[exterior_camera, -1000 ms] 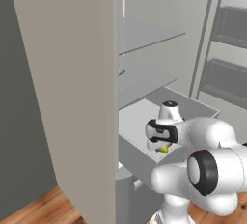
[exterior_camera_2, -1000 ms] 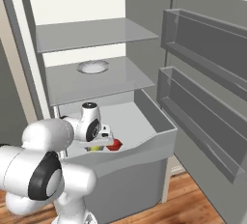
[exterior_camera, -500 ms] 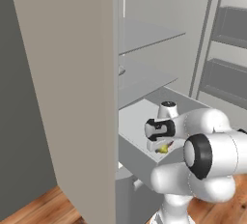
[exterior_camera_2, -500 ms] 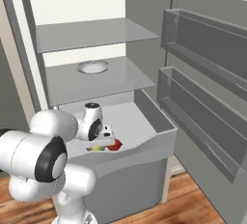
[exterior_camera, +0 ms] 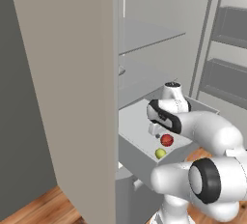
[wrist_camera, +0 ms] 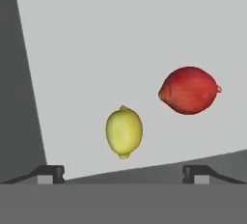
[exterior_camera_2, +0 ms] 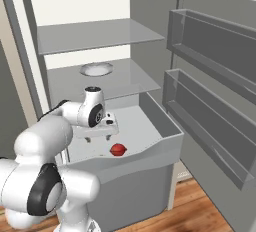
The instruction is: Place the onion and lemon inside the fridge drawer. Close the drawer after placing the vegetables.
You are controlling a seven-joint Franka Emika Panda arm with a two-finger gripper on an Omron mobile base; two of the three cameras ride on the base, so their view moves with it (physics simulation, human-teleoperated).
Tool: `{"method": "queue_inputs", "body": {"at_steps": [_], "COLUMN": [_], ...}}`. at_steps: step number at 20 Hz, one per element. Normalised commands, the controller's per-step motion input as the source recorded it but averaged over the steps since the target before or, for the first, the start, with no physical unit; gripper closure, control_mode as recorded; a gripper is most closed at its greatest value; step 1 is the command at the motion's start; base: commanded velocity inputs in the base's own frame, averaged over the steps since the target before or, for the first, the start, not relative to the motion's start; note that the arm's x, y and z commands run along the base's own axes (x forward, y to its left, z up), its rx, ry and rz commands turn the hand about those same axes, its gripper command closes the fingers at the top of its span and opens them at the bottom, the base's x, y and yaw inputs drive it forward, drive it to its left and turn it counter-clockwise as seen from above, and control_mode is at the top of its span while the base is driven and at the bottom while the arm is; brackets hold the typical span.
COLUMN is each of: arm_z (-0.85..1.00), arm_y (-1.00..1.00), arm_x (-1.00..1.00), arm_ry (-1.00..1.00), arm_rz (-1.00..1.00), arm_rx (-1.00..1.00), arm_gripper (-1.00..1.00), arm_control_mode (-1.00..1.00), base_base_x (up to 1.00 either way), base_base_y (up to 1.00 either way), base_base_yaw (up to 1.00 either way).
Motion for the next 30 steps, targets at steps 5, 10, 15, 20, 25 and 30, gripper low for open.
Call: {"method": "queue_inputs", "body": {"at_steps": [5, 10, 15, 20, 25, 30], "arm_z": [0.62, 0.00, -0.13, -0.23, -0.35, -0.53], "arm_y": [-0.61, -1.00, -1.00, -0.84, -0.25, 0.00], "arm_x": [-0.31, -0.68, -0.75, -0.67, 0.17, 0.73], "arm_ry": [-0.05, -0.07, -0.02, -0.01, 0.03, -0.01], "arm_rz": [-0.10, -0.19, -0.27, -0.30, -0.24, -0.20], "arm_rx": [0.05, 0.21, 0.23, 0.21, 0.09, 0.12], "arm_gripper": [-1.00, -1.00, -1.00, -1.00, -1.00, -1.00], "arm_control_mode": [-1.00, -1.00, -1.00, -1.00, -1.00, -1.00], "base_base_x": [0.00, 0.00, 0.00, 0.00, 0.00, 0.00], "base_base_y": [0.00, 0.00, 0.00, 0.00, 0.00, 0.00], "base_base_yaw": [0.00, 0.00, 0.00, 0.00, 0.00, 0.00]}}
